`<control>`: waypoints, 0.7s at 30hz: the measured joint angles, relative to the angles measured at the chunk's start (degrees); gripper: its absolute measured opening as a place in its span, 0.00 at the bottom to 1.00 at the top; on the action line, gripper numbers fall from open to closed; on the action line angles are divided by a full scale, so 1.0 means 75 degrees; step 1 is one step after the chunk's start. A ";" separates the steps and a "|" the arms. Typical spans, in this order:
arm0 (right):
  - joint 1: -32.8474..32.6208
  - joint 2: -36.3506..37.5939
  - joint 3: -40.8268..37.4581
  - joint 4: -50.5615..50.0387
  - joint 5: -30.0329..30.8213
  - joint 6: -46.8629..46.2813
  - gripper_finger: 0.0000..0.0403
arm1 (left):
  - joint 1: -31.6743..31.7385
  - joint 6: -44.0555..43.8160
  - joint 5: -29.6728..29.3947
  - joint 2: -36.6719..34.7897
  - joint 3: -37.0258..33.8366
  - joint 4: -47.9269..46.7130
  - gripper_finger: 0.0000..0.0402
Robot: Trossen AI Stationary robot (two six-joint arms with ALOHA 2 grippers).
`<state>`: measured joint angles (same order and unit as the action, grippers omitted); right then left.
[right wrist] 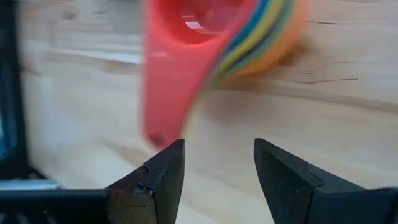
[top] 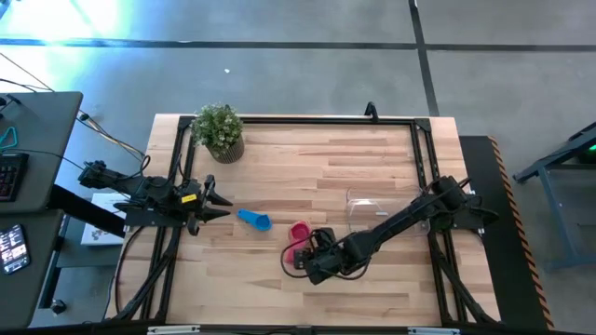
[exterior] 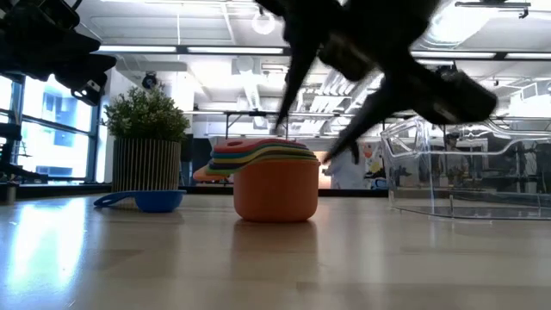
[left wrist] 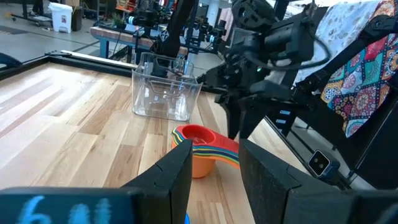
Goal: Nest measuring cups in basket
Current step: Stack the dark blue measuring cup on top of the red measuring cup
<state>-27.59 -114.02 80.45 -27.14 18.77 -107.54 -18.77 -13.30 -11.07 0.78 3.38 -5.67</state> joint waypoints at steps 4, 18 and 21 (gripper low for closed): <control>-0.0036 0.0015 0.0759 -0.0676 0.0260 0.0437 0.46 | -0.0003 0.0000 0.0000 0.0002 0.0000 -0.0002 0.30; 0.1983 0.0032 0.3675 -0.4090 -0.0065 0.7732 0.46 | -0.0003 0.0000 0.0003 0.0000 0.0000 0.0000 0.30; 0.2472 0.0032 0.3665 -0.3578 -0.0784 0.9309 0.46 | -0.0002 0.0000 0.0000 0.0003 0.0000 -0.0003 0.30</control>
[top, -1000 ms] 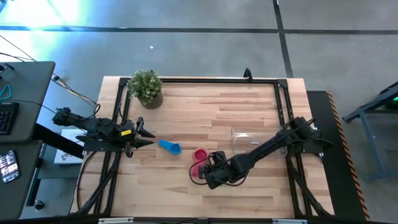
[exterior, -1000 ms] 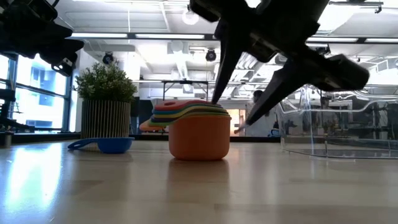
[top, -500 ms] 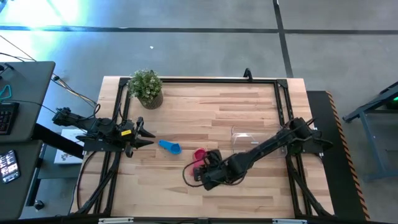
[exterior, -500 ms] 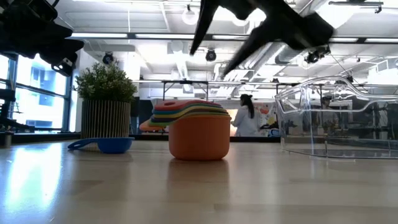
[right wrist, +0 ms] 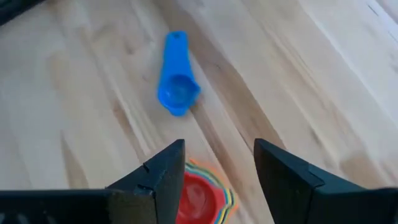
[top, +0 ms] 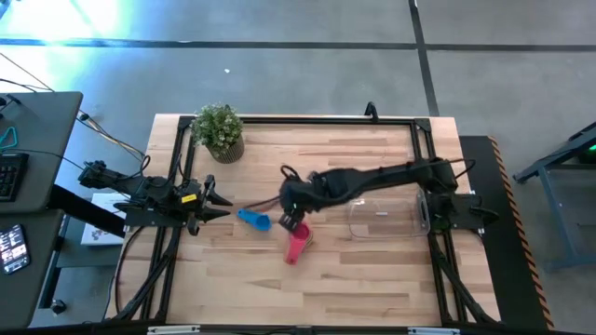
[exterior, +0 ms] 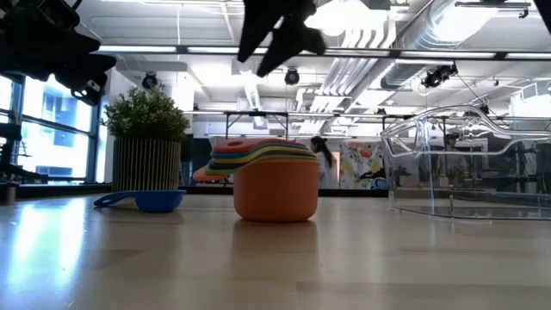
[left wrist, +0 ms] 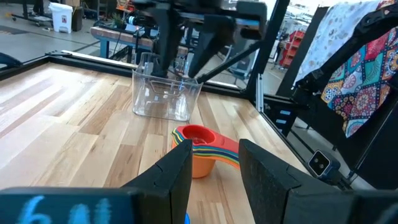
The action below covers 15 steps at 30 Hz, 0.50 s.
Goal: Nest measuring cups in basket
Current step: Stack the dark blue measuring cup on top of the red measuring cup
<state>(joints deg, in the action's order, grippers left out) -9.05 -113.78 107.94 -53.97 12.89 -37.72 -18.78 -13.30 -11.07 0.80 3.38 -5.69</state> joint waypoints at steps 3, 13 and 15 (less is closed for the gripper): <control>0.0361 -0.0074 0.0000 0.0647 -0.0672 0.1201 0.46 | 0.0000 0.0000 0.0001 -0.0002 0.0000 0.0000 0.30; 0.0774 -0.0899 -0.0015 0.2183 -0.1333 0.2503 0.46 | 0.0002 0.0000 0.0000 0.0000 0.0000 0.0000 0.30; 0.0774 -0.1069 -0.0015 0.2393 -0.1397 0.2540 0.46 | 0.0000 0.0000 0.0000 -0.0001 0.0000 0.0001 0.30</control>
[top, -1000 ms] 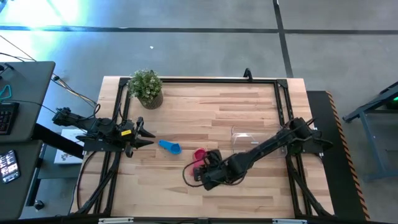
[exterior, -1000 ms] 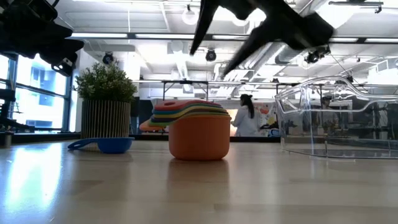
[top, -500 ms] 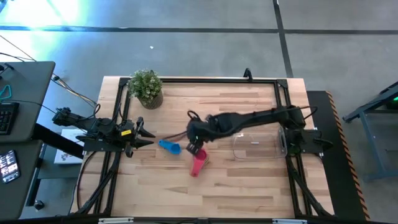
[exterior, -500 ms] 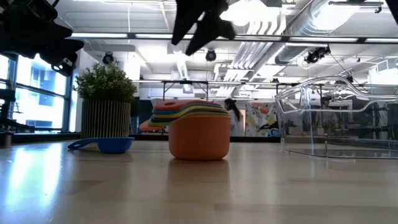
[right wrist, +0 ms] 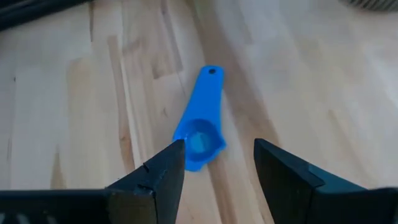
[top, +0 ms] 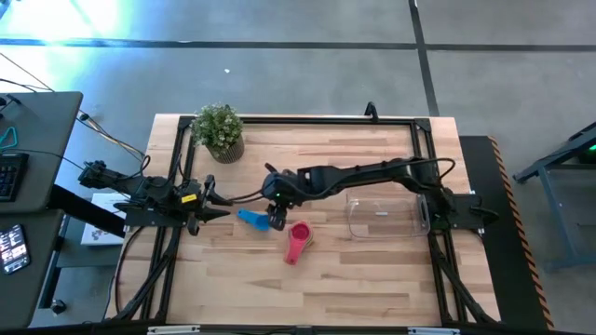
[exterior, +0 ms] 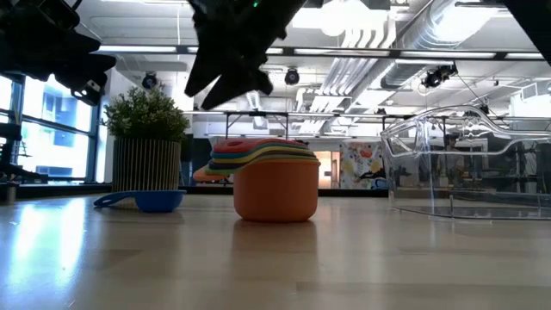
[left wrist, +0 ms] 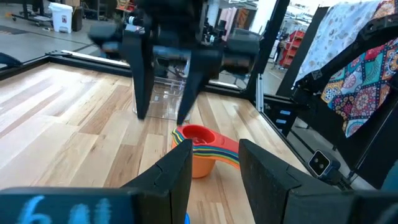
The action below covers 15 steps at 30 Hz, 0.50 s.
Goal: Nest measuring cups in basket
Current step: Stack the dark blue measuring cup on top of the red measuring cup
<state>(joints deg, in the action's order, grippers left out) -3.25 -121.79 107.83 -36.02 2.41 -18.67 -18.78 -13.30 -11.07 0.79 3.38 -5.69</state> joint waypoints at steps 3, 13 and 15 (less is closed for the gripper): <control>-0.0009 -0.0320 0.0000 0.0163 -0.0361 0.0018 0.46 | -0.0001 0.0000 0.0000 0.0001 0.0000 -0.0001 0.30; -0.0073 -0.1116 0.0000 0.0819 -0.0667 -0.0118 0.46 | 0.0000 0.0000 0.0000 -0.0001 0.0000 -0.0002 0.30; -0.0073 -0.1282 0.0000 0.0923 -0.0616 -0.0255 0.46 | -0.0001 0.0000 0.0000 0.0000 0.0000 0.0005 0.30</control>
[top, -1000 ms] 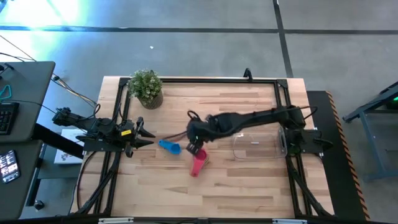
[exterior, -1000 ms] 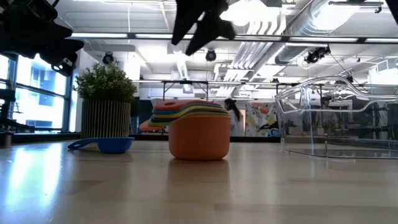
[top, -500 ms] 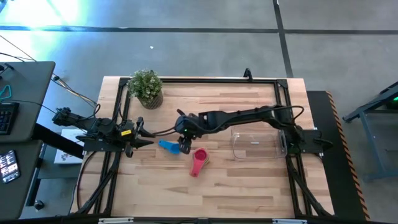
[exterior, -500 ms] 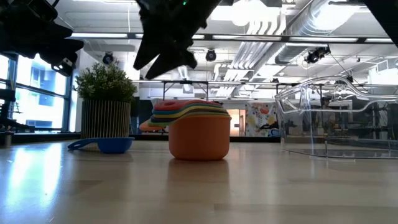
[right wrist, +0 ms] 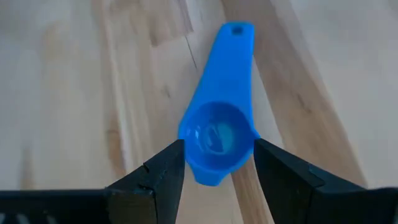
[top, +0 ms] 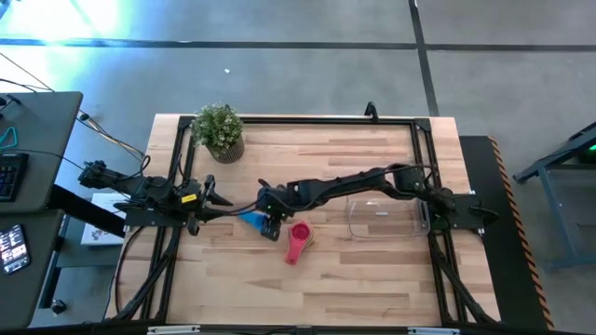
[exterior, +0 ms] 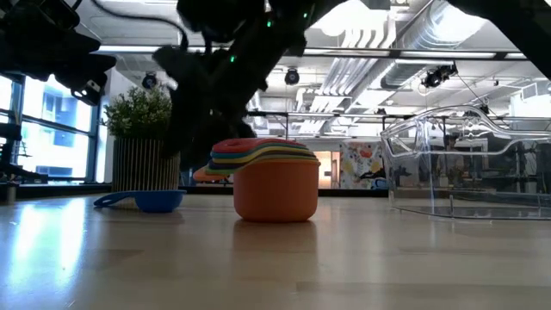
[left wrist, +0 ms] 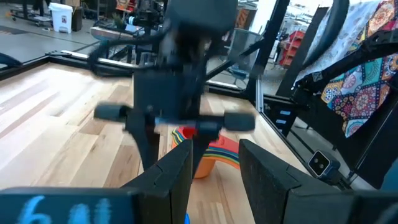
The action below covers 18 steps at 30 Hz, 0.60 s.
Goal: Nest measuring cups in basket
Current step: Stack the dark blue measuring cup on top of the red measuring cup
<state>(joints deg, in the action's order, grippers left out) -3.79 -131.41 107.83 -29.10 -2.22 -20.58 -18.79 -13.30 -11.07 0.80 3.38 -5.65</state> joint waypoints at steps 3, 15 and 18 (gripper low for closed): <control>0.0000 -0.0228 -0.0003 0.0126 0.0029 -0.0090 0.46 | 0.0001 0.0000 0.0000 0.0000 0.0000 -0.0003 0.30; 0.0000 -0.0496 0.0000 -0.0031 0.0570 -0.0218 0.46 | 0.0001 -0.0001 0.0000 0.0000 0.0000 -0.0004 0.30; 0.0006 -0.0578 0.0000 -0.0068 0.0680 -0.0237 0.46 | 0.0003 0.0000 0.0000 0.0000 0.0000 -0.0003 0.30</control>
<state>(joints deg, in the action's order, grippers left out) -3.75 -135.74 107.83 -29.60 2.88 -22.36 -18.76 -13.30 -11.07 0.80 3.38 -5.67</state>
